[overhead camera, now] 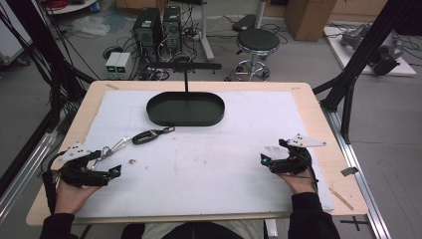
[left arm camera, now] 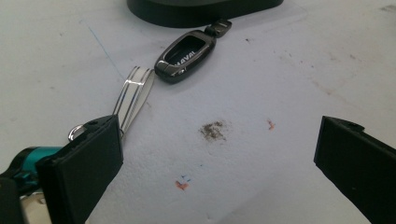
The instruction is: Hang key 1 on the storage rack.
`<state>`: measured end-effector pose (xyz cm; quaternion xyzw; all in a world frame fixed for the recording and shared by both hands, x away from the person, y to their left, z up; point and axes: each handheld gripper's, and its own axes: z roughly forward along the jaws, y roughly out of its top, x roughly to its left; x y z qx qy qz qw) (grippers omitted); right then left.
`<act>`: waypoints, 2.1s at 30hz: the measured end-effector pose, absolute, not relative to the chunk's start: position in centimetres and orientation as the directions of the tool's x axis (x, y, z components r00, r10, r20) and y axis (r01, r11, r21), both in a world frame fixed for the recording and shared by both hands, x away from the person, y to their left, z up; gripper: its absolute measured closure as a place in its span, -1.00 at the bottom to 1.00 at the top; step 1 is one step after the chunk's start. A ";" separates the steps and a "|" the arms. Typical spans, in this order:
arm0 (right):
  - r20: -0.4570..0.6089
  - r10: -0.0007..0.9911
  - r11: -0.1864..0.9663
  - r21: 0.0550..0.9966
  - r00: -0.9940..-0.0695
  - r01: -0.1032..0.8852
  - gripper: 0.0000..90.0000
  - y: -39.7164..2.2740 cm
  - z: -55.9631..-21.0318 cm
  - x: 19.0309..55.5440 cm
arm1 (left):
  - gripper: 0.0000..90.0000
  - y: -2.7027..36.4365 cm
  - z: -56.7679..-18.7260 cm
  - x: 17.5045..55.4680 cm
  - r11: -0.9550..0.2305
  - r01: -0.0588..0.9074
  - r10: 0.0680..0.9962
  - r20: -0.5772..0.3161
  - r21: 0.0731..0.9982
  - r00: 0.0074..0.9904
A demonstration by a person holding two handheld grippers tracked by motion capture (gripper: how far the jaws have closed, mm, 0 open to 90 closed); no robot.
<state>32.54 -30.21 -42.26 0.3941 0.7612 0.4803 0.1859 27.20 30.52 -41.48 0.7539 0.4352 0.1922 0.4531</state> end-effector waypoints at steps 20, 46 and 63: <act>0.073 0.782 0.241 0.881 -0.619 0.408 -0.97 -30.1 -42.0 33.1 | -0.96 30.9 -39.6 28.3 -0.276 0.470 0.820 -0.049 0.839 0.570; 0.037 0.797 0.267 0.874 -0.603 0.406 -0.97 -29.8 -42.1 32.9 | -0.96 32.2 -39.0 35.4 -0.347 0.567 0.811 -0.065 0.747 0.582; 0.010 0.821 0.264 0.880 -0.571 0.395 -0.97 -30.1 -42.0 32.8 | -0.84 32.0 -42.0 38.5 -0.336 0.646 0.786 -0.173 0.686 0.593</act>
